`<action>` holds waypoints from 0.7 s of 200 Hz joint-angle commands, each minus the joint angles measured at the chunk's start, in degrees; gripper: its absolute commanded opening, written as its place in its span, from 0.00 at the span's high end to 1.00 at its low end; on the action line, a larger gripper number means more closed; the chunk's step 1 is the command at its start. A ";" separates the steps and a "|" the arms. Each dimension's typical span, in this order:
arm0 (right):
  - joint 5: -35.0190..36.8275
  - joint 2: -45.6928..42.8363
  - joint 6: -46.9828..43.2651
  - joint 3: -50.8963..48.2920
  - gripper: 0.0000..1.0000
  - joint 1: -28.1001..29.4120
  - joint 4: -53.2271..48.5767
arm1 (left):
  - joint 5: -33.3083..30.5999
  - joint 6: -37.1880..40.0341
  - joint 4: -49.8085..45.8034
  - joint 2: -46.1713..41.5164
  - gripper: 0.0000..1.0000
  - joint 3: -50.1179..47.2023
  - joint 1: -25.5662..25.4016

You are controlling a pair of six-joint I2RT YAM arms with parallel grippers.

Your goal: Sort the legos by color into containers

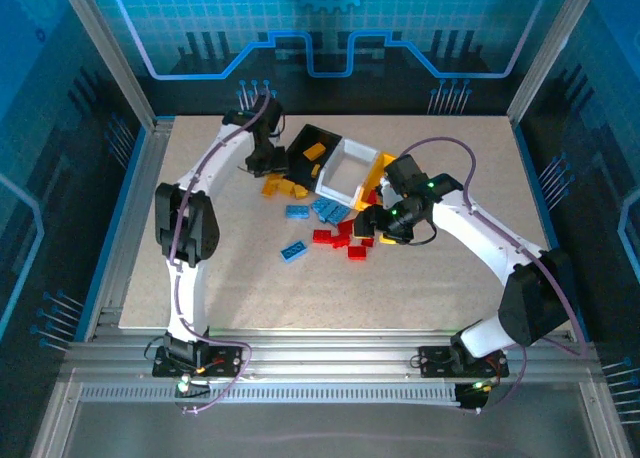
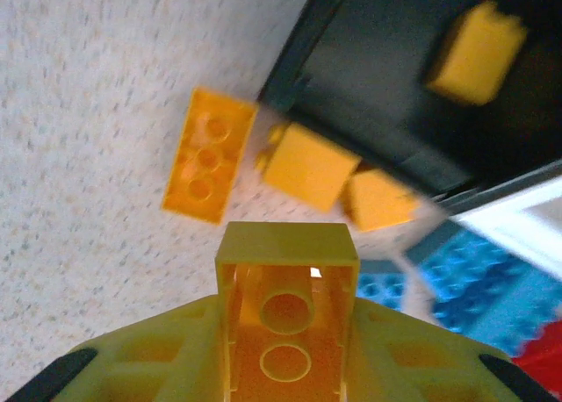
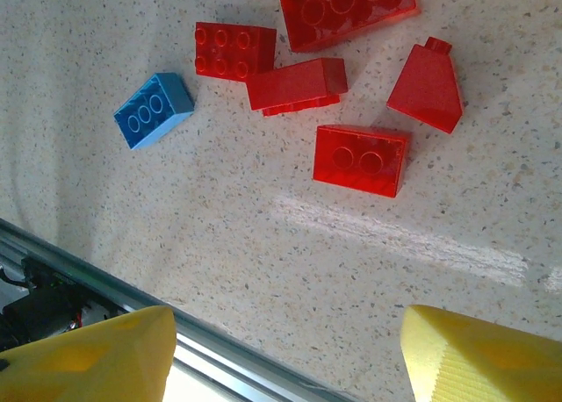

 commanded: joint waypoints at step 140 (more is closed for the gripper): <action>1.02 -3.11 -0.18 -1.70 0.30 -1.02 -1.58 | 9.50 -10.35 1.48 19.40 0.46 28.23 -1.45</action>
